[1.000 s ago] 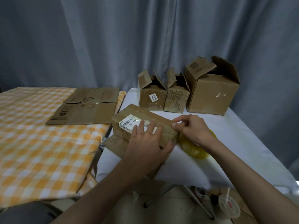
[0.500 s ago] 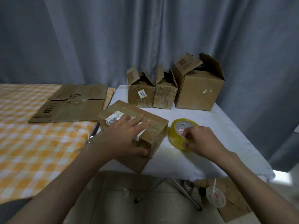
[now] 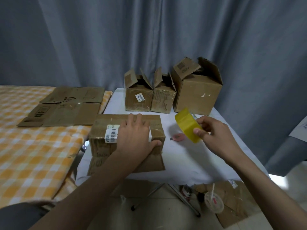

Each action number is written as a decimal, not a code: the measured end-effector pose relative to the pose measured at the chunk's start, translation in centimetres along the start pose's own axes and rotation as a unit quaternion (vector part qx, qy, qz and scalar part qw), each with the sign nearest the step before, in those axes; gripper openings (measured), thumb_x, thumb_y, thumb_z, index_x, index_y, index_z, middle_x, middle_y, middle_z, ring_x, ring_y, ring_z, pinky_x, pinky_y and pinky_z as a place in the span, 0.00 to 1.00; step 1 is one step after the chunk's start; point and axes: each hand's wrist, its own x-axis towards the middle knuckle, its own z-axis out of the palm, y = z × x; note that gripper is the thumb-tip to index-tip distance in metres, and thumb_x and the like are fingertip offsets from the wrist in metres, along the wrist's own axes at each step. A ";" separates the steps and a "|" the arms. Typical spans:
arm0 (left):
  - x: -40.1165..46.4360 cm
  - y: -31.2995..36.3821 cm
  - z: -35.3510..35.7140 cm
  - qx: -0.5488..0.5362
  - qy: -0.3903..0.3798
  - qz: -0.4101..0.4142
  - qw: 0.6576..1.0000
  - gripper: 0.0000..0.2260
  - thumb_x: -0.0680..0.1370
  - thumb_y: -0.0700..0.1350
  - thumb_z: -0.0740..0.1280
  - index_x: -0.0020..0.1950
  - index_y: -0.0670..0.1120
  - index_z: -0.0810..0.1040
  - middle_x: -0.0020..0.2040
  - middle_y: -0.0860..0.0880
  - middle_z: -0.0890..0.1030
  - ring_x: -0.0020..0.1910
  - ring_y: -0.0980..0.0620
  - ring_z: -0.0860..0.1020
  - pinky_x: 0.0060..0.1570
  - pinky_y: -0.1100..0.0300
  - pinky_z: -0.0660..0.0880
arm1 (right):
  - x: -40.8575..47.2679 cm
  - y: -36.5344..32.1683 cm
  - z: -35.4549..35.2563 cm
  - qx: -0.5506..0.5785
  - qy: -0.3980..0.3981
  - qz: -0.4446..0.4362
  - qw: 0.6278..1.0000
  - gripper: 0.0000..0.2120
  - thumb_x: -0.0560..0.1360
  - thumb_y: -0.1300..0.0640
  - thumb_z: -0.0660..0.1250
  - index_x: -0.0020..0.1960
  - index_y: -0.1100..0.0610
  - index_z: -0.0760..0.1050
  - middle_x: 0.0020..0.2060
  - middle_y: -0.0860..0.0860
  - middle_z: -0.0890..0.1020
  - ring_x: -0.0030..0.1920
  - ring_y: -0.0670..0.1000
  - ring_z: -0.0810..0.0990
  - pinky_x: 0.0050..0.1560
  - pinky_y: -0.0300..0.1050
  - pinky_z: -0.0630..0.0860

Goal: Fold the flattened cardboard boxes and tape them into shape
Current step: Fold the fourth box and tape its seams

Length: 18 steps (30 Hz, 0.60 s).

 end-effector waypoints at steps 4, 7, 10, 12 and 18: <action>1.3 -0.1 -1.2 -0.130 0.009 0.026 0.991 0.31 0.76 0.71 0.56 0.69 0.52 0.73 0.66 0.48 0.71 0.65 0.46 0.66 0.63 0.49 0.64 | -0.9 -0.5 -0.8 0.013 -0.038 -0.005 0.999 0.06 0.76 0.62 0.69 0.46 0.52 0.79 0.42 0.49 0.82 0.47 0.51 0.80 0.49 0.46 0.74; 2.3 0.8 -2.1 -0.327 0.029 0.053 0.943 0.19 0.82 0.56 0.61 0.71 0.51 0.74 0.62 0.50 0.74 0.62 0.49 0.70 0.63 0.52 0.67 | -1.5 -0.8 -1.7 0.019 -0.073 -0.025 0.997 0.07 0.77 0.63 0.68 0.48 0.51 0.79 0.45 0.50 0.81 0.50 0.52 0.79 0.54 0.51 0.74; 2.7 2.1 -2.8 -0.458 0.010 0.057 0.887 0.14 0.82 0.47 0.65 0.66 0.48 0.79 0.56 0.50 0.76 0.54 0.53 0.76 0.58 0.59 0.72 | -2.1 -1.1 -2.6 0.021 -0.109 -0.036 0.993 0.08 0.78 0.64 0.67 0.49 0.52 0.79 0.47 0.50 0.81 0.52 0.51 0.78 0.55 0.48 0.73; 2.7 2.8 -2.9 -0.500 -0.010 0.061 0.864 0.12 0.81 0.45 0.66 0.63 0.49 0.81 0.56 0.49 0.77 0.50 0.55 0.78 0.53 0.63 0.73 | -2.4 -1.1 -3.0 0.019 -0.125 -0.041 0.991 0.08 0.78 0.65 0.67 0.50 0.52 0.79 0.48 0.50 0.81 0.51 0.50 0.77 0.53 0.42 0.71; 2.6 4.0 -3.2 -0.602 0.021 0.066 0.795 0.05 0.75 0.40 0.73 0.50 0.47 0.87 0.50 0.48 0.80 0.47 0.53 0.80 0.42 0.67 0.73 | -2.8 -0.5 -3.9 0.051 -0.146 -0.021 0.988 0.08 0.79 0.65 0.66 0.49 0.53 0.79 0.46 0.50 0.80 0.50 0.49 0.77 0.49 0.37 0.70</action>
